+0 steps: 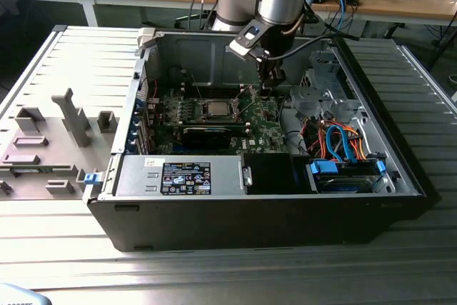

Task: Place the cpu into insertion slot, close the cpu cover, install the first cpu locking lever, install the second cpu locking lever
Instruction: 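Close the cpu cover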

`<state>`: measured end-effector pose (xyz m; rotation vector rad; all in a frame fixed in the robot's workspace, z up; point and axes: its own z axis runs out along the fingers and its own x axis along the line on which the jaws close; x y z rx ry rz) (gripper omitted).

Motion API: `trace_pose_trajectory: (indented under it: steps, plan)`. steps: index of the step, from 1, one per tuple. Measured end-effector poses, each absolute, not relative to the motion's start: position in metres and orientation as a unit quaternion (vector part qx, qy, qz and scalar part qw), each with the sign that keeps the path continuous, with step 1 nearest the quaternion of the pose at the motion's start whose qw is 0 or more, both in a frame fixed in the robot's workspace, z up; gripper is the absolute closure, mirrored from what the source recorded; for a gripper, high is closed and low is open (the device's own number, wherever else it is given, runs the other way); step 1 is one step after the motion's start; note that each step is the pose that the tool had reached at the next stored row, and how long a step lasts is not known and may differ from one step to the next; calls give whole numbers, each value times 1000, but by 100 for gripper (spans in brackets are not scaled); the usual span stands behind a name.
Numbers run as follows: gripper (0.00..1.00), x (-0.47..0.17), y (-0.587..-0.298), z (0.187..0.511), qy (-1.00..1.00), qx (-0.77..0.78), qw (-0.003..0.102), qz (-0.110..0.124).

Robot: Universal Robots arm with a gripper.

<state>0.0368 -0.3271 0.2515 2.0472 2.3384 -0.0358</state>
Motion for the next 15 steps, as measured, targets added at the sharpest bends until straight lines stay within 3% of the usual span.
trace_pose_trajectory:
  steps: [15]
  plan:
    - [89,3,-327,252,752,659,17,-11]
